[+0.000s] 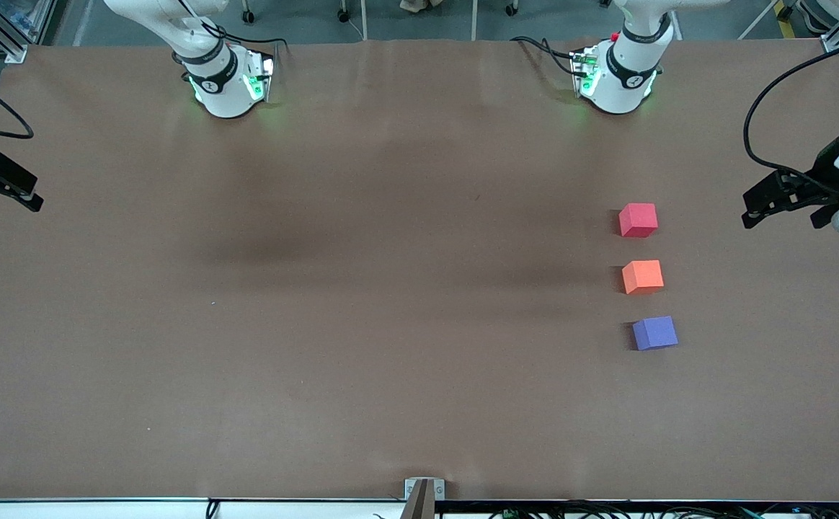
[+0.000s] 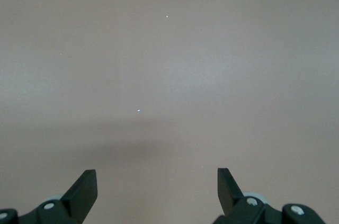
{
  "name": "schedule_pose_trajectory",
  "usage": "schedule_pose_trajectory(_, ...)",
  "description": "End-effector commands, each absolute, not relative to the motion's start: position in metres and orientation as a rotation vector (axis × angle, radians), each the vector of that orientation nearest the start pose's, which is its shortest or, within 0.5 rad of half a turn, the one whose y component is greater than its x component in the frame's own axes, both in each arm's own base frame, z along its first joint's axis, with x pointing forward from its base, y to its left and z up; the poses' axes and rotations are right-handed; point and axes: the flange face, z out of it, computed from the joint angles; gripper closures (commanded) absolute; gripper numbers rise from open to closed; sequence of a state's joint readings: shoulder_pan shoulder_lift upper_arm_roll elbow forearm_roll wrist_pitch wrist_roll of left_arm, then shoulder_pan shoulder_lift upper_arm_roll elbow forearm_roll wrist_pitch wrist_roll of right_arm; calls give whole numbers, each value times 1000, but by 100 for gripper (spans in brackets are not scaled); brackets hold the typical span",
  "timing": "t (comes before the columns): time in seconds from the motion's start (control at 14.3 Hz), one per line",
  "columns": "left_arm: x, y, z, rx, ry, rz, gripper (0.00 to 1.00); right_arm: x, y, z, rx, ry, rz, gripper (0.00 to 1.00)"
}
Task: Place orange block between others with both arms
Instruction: 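Open the left gripper and lift it away from the cubes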
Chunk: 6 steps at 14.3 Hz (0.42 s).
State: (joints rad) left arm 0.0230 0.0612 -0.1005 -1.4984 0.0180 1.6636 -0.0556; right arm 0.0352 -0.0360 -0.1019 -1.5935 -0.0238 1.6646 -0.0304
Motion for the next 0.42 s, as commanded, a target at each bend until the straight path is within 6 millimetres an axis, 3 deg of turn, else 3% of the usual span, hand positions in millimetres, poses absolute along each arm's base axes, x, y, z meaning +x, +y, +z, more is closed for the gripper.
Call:
schedule_pose_trajectory(0.0, 584, -43, 639, -3153, 50, -154, 0, 547, -42, 643, -3174, 46, -172, 0)
schedule_pose_trajectory(0.35, 583, -41, 646, -3149, 47, -171, 0, 548, -42, 643, -3174, 46, -184, 0)
